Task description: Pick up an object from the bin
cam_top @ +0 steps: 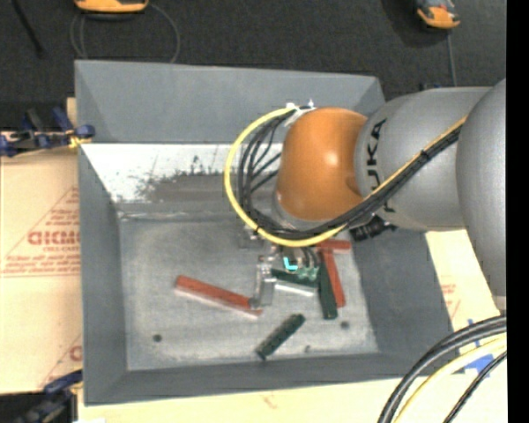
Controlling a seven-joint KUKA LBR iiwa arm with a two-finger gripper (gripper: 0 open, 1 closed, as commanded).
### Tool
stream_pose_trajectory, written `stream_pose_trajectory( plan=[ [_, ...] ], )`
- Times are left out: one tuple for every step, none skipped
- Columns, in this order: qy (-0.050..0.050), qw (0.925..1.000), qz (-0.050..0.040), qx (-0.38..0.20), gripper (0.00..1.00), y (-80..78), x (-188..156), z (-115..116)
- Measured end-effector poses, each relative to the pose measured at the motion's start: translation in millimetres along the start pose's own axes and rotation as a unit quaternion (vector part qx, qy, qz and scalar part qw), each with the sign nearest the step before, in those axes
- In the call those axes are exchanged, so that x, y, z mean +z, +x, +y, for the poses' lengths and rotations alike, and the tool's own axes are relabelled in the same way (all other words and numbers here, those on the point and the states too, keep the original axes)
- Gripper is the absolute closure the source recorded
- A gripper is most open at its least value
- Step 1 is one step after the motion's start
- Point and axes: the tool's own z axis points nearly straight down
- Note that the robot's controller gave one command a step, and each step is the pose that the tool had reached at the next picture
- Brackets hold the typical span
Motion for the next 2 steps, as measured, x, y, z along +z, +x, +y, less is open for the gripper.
stream_pose_trajectory(
  plan=[
    [0.0, 1.0, -0.0029, 0.001, 0.0, -1.2, -3.8, -0.4],
    [-0.001, 0.9985, -0.0052, 0.055, 0.0, 11.4, 44.1, 30.6]
  ],
)
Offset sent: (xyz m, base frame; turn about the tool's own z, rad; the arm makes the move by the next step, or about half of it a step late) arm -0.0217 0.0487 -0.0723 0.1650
